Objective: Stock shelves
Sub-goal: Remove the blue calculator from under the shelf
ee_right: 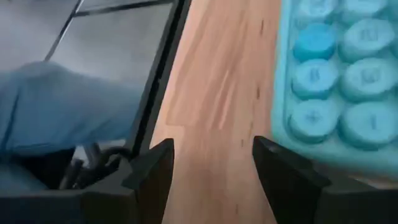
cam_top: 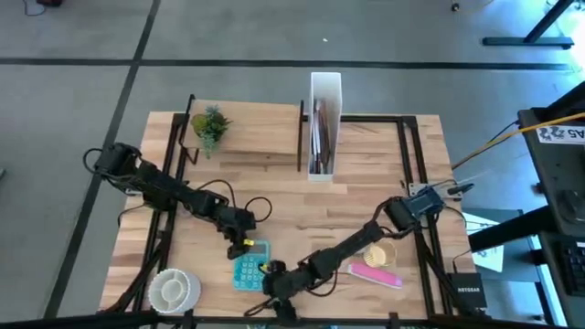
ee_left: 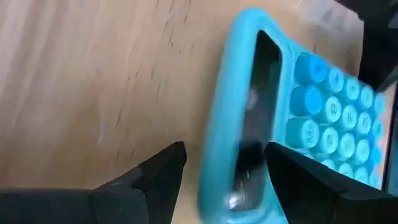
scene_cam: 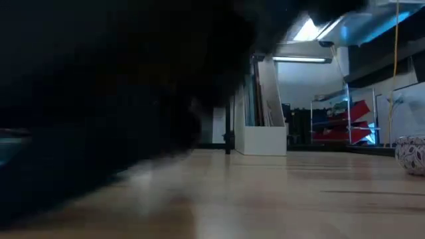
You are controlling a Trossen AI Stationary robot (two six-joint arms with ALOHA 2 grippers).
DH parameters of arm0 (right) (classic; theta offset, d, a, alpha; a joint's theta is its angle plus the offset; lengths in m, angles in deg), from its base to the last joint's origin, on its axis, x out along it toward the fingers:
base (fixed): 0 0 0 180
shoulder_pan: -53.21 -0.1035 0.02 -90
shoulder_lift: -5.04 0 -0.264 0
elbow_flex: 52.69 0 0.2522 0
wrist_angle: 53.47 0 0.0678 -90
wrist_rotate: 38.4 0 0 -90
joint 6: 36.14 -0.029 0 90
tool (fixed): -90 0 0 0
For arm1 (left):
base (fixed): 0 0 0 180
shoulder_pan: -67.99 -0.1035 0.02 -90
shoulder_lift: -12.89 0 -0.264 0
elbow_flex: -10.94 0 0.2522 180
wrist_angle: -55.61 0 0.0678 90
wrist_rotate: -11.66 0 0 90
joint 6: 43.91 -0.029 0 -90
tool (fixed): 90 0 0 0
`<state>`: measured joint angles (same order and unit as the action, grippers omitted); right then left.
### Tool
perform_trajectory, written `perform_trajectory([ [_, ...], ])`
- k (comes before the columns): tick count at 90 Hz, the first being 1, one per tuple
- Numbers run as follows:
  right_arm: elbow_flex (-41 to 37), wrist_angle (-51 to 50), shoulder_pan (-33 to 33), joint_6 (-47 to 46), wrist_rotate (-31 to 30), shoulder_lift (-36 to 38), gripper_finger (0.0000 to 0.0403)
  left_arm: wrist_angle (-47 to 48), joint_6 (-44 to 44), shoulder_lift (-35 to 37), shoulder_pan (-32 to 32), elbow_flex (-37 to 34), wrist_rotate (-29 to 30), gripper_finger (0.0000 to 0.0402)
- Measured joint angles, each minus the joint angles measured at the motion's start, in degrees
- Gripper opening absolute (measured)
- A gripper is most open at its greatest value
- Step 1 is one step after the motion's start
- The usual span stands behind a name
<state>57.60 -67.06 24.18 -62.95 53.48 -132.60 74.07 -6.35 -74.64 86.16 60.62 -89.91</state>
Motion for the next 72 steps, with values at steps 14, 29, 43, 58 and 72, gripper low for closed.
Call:
perform_trajectory([
  [14, -0.37, 0.13, 0.62, -0.15, -5.59, -0.15, 0.0207, -1.33, 1.58, -0.08, 1.37, -0.04, -1.00, 0.0211],
  [29, -0.44, -0.67, 0.60, 0.05, -12.10, -0.09, 0.0207, -2.82, 2.91, -0.17, 3.73, -0.07, -3.09, 0.0211],
  [43, -0.52, -1.26, 0.95, 0.09, -15.56, -0.09, 0.0207, -4.72, 3.23, -0.17, 5.46, 0.02, -2.24, 0.0211],
  [58, -0.52, -1.68, 0.97, 0.09, -17.01, -0.09, 0.0207, -5.31, 2.79, -0.17, 6.55, 0.02, 0.08, 0.0193],
  [72, -0.53, -1.75, 0.97, 0.25, -16.96, -0.09, 0.0207, -5.34, 1.23, -0.16, 7.03, 0.02, 1.81, 0.0127],
])
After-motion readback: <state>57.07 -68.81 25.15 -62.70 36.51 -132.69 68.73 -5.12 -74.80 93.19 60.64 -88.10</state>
